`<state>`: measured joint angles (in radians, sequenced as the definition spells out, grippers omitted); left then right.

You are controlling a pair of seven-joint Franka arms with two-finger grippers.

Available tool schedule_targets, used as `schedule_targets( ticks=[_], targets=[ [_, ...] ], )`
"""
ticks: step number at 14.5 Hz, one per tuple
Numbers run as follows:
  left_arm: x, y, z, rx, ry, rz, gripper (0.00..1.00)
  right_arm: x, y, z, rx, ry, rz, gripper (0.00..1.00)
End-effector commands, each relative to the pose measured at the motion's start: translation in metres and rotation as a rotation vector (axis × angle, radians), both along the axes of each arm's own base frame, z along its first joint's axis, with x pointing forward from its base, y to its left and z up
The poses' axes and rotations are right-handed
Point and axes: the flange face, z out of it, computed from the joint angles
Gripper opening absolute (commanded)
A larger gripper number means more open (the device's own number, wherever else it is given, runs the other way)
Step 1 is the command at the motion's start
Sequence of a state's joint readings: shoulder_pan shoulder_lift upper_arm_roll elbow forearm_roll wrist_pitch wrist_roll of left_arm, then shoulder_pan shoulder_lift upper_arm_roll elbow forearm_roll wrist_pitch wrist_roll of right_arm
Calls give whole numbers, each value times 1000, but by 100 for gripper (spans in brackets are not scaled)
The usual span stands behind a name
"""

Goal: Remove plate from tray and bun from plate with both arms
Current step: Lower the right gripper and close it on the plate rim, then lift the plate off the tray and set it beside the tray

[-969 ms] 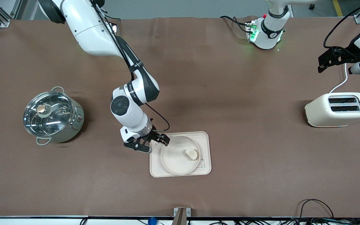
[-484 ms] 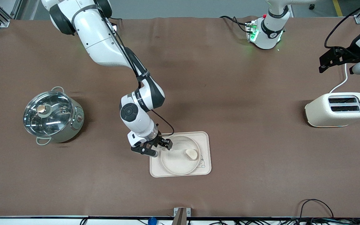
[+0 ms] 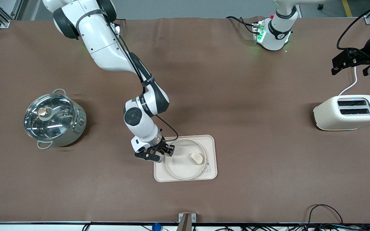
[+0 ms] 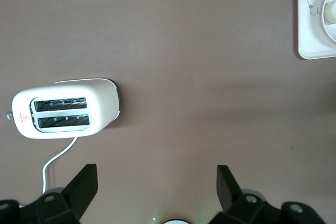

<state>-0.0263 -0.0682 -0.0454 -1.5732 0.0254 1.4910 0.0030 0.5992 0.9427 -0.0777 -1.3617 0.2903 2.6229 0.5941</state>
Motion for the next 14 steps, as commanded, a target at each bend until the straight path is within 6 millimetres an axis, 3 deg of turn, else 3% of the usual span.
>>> schedule_targets(
  ticks=[1, 3, 4, 9, 11, 12, 14],
  targets=[
    [-1, 1, 6, 2, 3, -21, 100, 3, 4, 2, 8, -15, 15, 0],
    [0, 1, 5, 3, 5, -21, 100, 7, 1, 9, 19, -20, 3, 0],
    [-1, 2, 4, 3, 8, -20, 100, 12, -2, 25, 33, -35, -4, 0],
    [1, 1, 4, 2, 8, -20, 100, -5, 6, 75, 60, -35, 17, 0],
    [1, 2, 5, 2, 5, -18, 100, -22, -2, 85, 58, -20, 24, 0],
    [1, 1, 5, 2, 5, -18, 100, -39, -2, 93, 66, -23, 38, 0],
    [2, 1, 4, 2, 5, -17, 100, -80, -8, 90, 74, -43, 47, 0]
  ],
)
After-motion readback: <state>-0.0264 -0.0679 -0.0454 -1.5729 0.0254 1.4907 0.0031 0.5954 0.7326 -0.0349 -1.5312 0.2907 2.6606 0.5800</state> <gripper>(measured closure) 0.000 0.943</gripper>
